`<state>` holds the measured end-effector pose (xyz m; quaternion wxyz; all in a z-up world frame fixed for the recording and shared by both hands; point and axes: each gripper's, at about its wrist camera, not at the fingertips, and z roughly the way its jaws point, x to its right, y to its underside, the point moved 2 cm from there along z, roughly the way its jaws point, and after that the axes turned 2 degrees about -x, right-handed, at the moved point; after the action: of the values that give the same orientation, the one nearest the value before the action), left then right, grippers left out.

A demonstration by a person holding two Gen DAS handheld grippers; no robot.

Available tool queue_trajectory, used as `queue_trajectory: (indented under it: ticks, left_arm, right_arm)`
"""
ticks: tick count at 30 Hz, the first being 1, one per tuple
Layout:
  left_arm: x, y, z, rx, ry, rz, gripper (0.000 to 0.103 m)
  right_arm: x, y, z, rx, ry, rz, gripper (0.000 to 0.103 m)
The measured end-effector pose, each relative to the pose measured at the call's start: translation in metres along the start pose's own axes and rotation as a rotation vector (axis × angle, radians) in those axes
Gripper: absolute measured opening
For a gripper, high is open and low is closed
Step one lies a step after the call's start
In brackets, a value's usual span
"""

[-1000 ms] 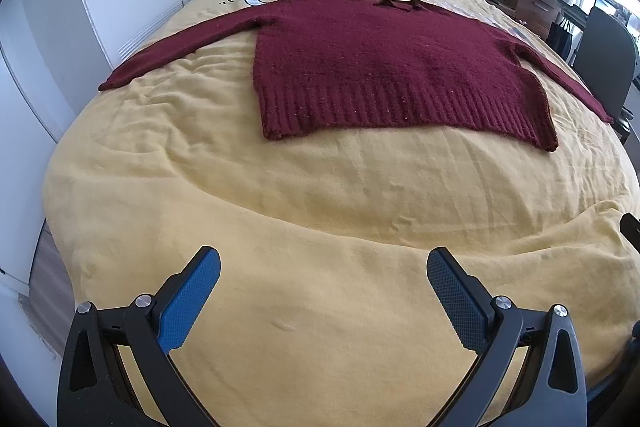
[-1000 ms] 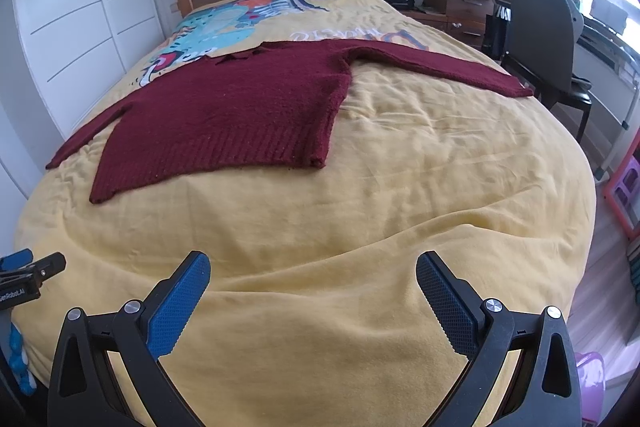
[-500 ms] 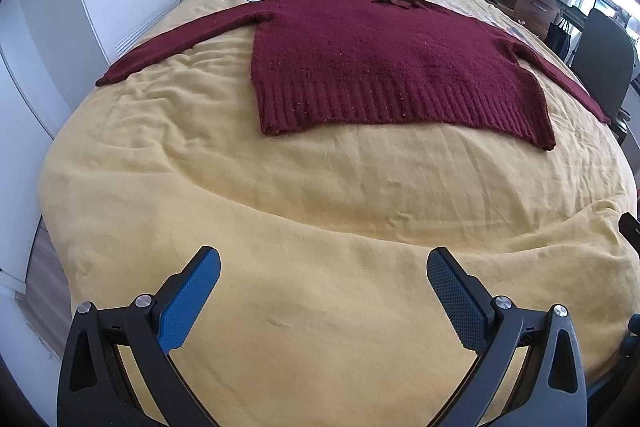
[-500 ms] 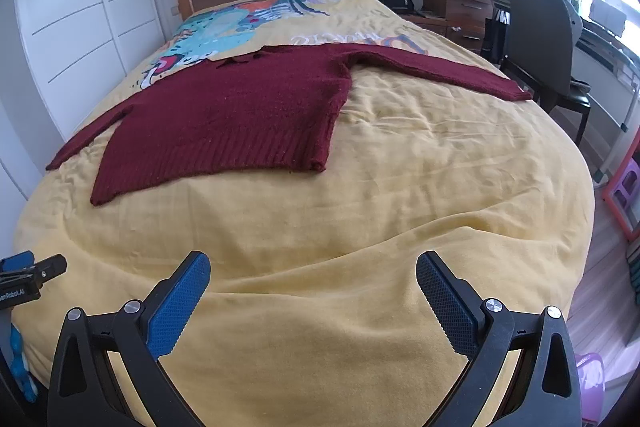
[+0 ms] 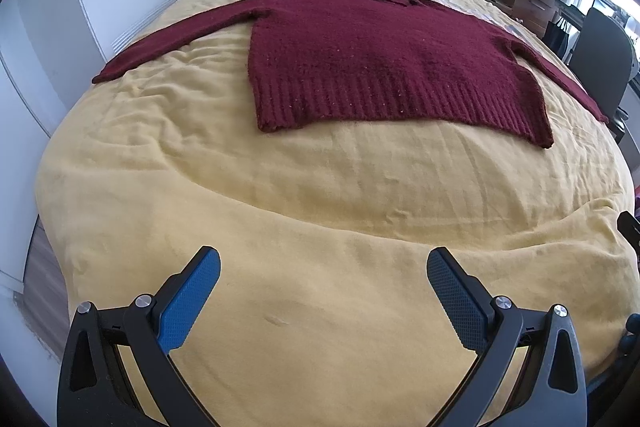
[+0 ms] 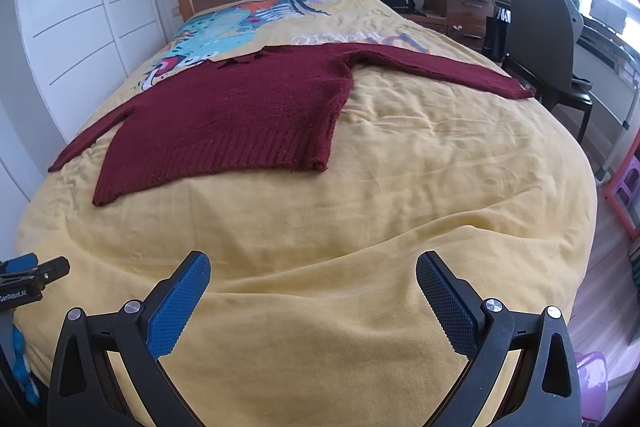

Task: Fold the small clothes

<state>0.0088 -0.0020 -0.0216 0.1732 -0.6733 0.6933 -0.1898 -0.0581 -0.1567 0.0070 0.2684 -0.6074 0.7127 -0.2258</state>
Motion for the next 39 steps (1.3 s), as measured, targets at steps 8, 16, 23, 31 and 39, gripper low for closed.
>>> queue_trajectory:
  ticks: [8,16,23,31,39]
  left_arm:
    - [-0.001,-0.001,0.002,0.001,-0.008,0.002,0.102]
    - [-0.004,-0.004,0.003,-0.007,-0.007,-0.002,0.102]
    - [-0.007,-0.006,0.002,0.001,-0.006,-0.006,0.102]
    - [-0.006,-0.009,0.001,0.006,-0.014,0.01,0.102]
    - [-0.009,-0.011,0.007,-0.002,-0.025,0.005,0.102]
  right_arm:
    - [-0.003,-0.001,-0.001,0.002,-0.003,-0.002,0.103]
    - [-0.004,-0.002,-0.001,-0.003,-0.007,-0.008,0.103]
    - [-0.004,-0.004,-0.001,-0.006,-0.007,0.007,0.103]
    - [0.001,-0.005,0.002,-0.014,-0.018,0.019,0.103]
    - [0.006,-0.007,0.005,-0.022,-0.027,0.041,0.103]
